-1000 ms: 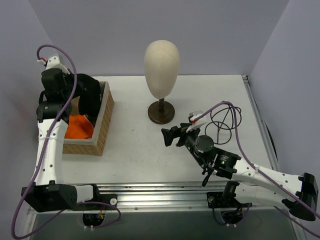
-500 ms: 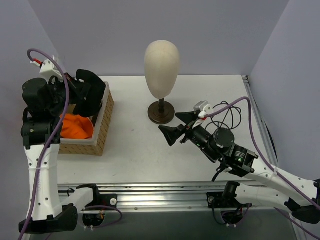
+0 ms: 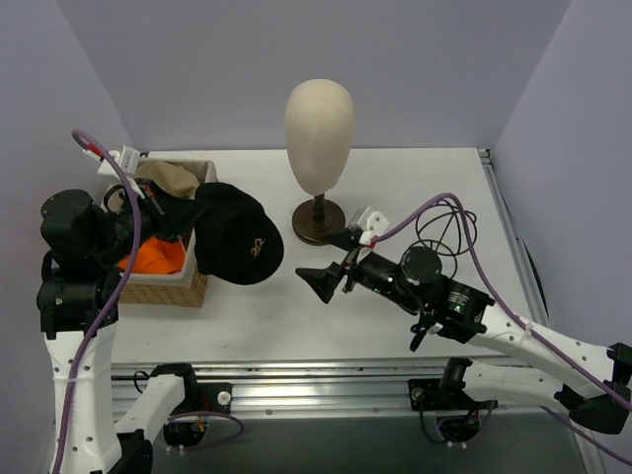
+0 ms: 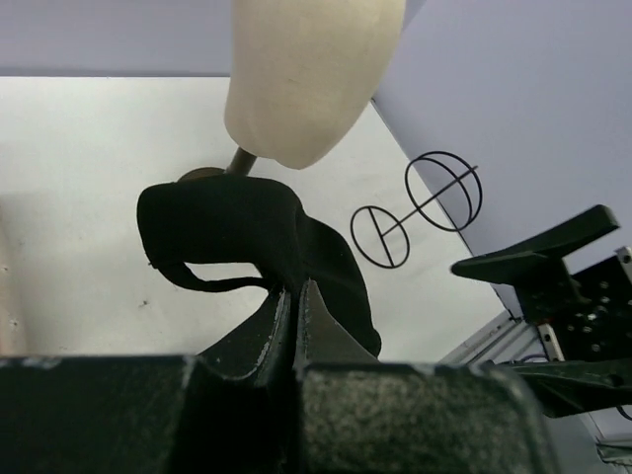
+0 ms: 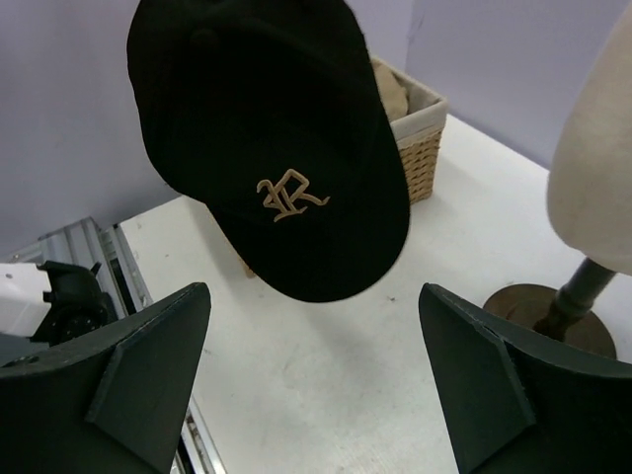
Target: Stack the hats
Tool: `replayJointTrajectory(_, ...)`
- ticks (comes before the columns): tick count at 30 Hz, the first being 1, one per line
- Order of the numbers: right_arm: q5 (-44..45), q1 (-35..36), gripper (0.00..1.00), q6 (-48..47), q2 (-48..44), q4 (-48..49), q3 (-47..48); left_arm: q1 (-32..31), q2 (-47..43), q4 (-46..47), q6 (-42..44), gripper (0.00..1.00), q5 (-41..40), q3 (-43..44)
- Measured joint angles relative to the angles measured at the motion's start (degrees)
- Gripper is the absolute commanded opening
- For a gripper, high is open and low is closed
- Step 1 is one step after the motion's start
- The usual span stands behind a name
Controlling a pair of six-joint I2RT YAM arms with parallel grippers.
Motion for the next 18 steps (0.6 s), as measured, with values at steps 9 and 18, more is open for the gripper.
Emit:
replayJointTrajectory(9,-3.8,0.1,0.93,3.6,5.6,8.2,-4.7,0.0,-1.6,2.4,-7.3,0.02,6.1,-0.5)
replayJointTrajectory(18,-5.5,0.4,0.95,7.7,8.3,17.0,-8.0,0.0,-4.7,11.5,-18.6,0.02,9.2,0.1)
